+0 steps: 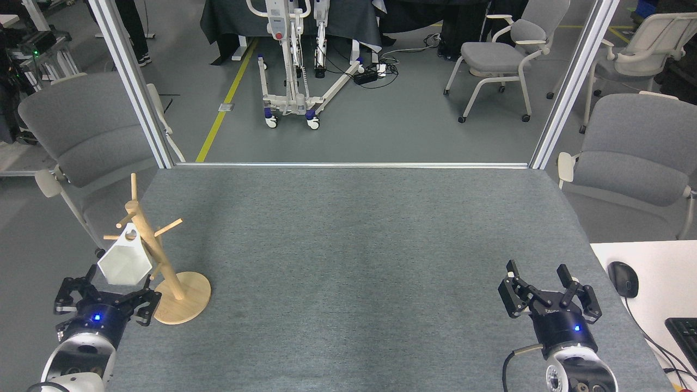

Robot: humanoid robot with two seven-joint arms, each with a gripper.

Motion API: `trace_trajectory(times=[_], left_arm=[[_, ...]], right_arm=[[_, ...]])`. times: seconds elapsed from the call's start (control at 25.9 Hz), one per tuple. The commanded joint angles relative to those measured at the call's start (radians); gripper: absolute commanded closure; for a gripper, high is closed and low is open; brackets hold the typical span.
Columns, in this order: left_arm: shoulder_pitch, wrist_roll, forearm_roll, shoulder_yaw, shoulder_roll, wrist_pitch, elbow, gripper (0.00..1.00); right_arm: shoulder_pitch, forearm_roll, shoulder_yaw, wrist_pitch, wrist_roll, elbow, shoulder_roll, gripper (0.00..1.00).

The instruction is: Hang cup on storage rack

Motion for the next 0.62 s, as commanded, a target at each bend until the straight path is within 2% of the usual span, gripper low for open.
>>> trace_trajectory(times=[0.0,0.23,0.39,0.58], left_arm=[[0.001,0.001,0.002,0.004,0.001,-0.001,0.020,0.02],[0.027,0.017,0.006,0.018,0.002,0.002,0.065,0.02],[0.070,0.111,0.006,0.035,0.001,0.000,0.054,0.02],[0.134,0.175,0.011,0.027,-0.016,0.000,0.049,0.02]], right_arm=[[0.001,0.000,0.002,0.000,0.000,0.004,0.002,0.00],[0.007,0.000,0.005,-0.001,-0.003,0.004,0.007,0.00],[0.007,0.000,0.006,-0.001,-0.003,0.018,0.007,0.00],[0.007,0.002,0.017,-0.003,-0.003,0.015,0.013,0.00]])
